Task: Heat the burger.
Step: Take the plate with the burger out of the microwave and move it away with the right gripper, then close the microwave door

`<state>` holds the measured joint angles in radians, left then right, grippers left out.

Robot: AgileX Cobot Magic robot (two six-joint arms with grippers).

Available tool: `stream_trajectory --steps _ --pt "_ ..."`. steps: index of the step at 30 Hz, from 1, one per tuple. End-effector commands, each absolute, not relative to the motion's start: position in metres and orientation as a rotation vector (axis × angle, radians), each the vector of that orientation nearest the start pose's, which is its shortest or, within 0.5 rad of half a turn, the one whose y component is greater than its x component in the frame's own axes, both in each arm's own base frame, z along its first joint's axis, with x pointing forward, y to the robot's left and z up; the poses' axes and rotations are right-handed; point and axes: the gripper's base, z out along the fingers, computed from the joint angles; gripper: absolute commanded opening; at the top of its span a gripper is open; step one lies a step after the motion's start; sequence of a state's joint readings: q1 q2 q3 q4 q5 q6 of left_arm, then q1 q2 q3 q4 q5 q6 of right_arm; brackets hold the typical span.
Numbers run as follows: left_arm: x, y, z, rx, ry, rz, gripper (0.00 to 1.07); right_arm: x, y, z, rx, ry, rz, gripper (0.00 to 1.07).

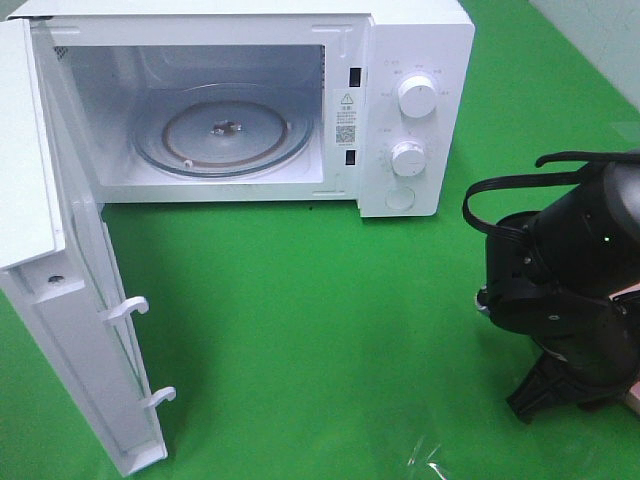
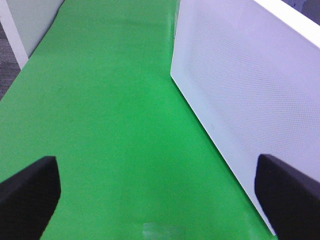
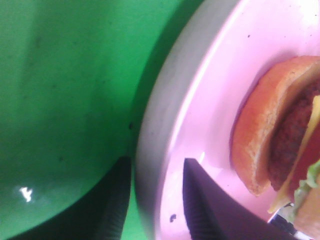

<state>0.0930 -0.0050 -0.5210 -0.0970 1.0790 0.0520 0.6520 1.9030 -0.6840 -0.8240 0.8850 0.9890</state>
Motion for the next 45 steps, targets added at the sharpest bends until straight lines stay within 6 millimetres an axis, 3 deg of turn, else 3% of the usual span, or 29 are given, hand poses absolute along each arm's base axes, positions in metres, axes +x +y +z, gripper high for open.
stream_trajectory --steps 1,5,8,9,17,22,23,29,39,45 --pt "-0.008 -0.009 0.282 -0.043 2.022 -0.029 0.98 0.218 0.106 0.100 -0.513 2.827 -0.939 0.40" --pt "-0.008 -0.009 0.282 -0.043 2.022 -0.029 0.98 0.211 0.116 0.135 -0.487 2.765 -0.772 0.40" --pt "-0.008 -0.009 0.282 -0.043 2.022 -0.029 0.98 0.207 0.119 0.148 -0.461 2.756 -0.700 0.40" --pt "-0.008 -0.009 0.282 -0.043 2.022 -0.029 0.98 0.202 0.119 0.163 -0.429 2.738 -0.622 0.40" --pt "-0.008 -0.009 0.282 -0.043 2.022 -0.029 0.98 0.184 0.117 0.206 -0.487 2.697 -0.344 0.42" --pt "-0.008 -0.009 0.282 -0.043 2.022 -0.029 0.98 0.166 0.113 0.233 -0.585 2.650 -0.156 0.55" --pt "-0.008 -0.009 0.282 -0.043 2.022 -0.029 0.98 0.159 0.111 0.242 -0.624 2.624 -0.095 0.64" --pt "-0.008 -0.009 0.282 -0.043 2.022 -0.029 0.98 0.140 0.104 0.262 -0.689 2.568 0.054 0.79" --pt "-0.008 -0.009 0.282 -0.043 2.022 -0.029 0.98 0.117 0.092 0.277 -0.751 2.531 0.147 0.76" --pt "-0.008 -0.009 0.282 -0.043 2.022 -0.029 0.98 0.095 0.067 0.277 -0.705 2.445 0.167 0.76"
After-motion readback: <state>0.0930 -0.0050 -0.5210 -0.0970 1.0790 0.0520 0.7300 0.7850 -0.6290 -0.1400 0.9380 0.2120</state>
